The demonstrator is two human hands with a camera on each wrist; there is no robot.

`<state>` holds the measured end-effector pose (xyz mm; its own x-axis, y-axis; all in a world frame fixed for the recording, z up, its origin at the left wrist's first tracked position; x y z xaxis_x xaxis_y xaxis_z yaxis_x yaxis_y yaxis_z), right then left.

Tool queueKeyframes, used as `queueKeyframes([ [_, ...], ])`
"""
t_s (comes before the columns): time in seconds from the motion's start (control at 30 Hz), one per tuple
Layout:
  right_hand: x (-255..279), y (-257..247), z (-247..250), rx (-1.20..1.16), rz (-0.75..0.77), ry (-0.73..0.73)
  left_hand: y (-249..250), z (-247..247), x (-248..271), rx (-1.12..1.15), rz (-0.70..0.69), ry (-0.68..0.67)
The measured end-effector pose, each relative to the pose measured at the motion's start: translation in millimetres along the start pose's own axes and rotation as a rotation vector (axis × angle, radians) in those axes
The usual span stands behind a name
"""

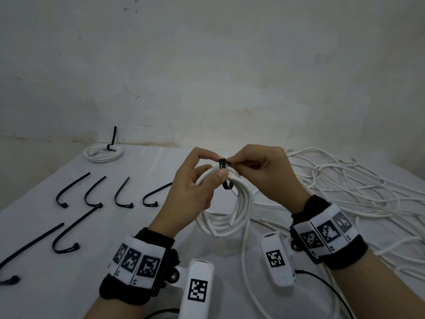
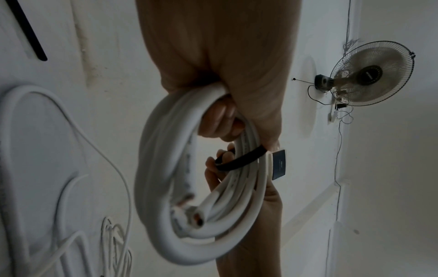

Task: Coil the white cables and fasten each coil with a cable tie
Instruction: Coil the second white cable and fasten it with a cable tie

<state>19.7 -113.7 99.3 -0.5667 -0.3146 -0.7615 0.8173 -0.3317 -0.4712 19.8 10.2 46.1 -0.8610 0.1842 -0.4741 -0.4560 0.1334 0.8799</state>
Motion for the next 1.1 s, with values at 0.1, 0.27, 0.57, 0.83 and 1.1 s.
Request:
queueKeyframes([
  [0.1,1,2,-2,-0.011,-0.009,-0.009,0,1,0,-0.001,0.0,0.007],
  [0.27,1,-4,-5,0.068,0.042,-0.035,-1,2,0,-0.009,0.01,0.017],
  [0.57,0,-10,-4,0.114,0.076,-0.039,0,-1,1,-0.079,0.018,0.023],
  [0.83,0,-11,-9,-0.053,-0.1,-0.07,3,6,1,-0.106,0.025,0.064],
  [1.1,-5,-24,-8,0.08,0.025,-0.053,2,4,1,-0.163,0.031,0.032],
])
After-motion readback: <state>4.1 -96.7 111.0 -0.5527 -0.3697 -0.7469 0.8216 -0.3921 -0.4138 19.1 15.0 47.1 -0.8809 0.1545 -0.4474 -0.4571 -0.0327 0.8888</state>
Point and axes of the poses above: each hand's wrist, its own x-axis away from the middle knuckle, its own z-axis out of the back of the hand, y = z × x, the point moved 10 cm from there along -x, towards the middle knuckle, and after that the axes turned 2 degrees about -x, right-handed, at the moved point
